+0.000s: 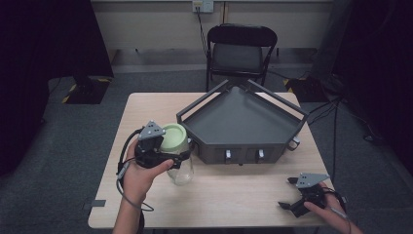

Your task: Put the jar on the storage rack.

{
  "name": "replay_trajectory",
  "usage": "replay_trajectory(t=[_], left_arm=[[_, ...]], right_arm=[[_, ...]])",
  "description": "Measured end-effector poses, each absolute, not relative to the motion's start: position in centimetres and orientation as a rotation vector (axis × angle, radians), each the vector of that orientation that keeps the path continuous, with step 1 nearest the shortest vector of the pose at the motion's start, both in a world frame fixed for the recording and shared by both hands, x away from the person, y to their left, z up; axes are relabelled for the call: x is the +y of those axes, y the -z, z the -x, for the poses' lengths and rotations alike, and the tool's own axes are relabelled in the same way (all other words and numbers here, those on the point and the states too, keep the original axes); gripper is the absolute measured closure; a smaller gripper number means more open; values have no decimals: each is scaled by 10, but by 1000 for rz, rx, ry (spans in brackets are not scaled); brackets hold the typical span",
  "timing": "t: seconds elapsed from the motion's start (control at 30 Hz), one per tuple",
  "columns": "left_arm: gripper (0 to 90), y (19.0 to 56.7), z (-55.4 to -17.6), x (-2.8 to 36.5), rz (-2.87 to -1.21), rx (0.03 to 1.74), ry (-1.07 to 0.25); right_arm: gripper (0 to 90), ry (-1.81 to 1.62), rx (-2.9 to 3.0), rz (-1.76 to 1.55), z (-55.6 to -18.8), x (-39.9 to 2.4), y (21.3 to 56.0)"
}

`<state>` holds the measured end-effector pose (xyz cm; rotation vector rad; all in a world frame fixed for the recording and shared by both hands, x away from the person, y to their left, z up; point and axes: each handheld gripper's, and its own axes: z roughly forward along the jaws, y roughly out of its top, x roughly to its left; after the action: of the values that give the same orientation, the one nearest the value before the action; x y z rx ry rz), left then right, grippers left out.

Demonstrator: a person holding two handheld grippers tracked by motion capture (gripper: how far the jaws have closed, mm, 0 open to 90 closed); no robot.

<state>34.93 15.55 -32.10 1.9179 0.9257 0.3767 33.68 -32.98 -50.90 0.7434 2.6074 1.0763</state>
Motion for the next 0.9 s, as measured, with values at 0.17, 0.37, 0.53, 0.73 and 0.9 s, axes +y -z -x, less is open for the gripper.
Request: replay_trajectory(t=[0.17,0.37,0.53,0.73,0.9], left_arm=[[105,309,-355,149,-1912,913,-361],[105,294,-362,138,-1918,891,-362],[105,283,-368,129,-1924,878,-356],[105,269,-375,121,-1924,854,-350],[105,260,-380,113,-1940,842,-352]], right_arm=[[0,-1077,2607,-744,-337,-330,509],[0,-1077,2606,-743,-337,-330,509],[0,-1077,2606,-742,-337,-330,509],[0,-1077,2606,-744,-337,-330,509],[0,-1077,2606,-744,-337,-330,509]])
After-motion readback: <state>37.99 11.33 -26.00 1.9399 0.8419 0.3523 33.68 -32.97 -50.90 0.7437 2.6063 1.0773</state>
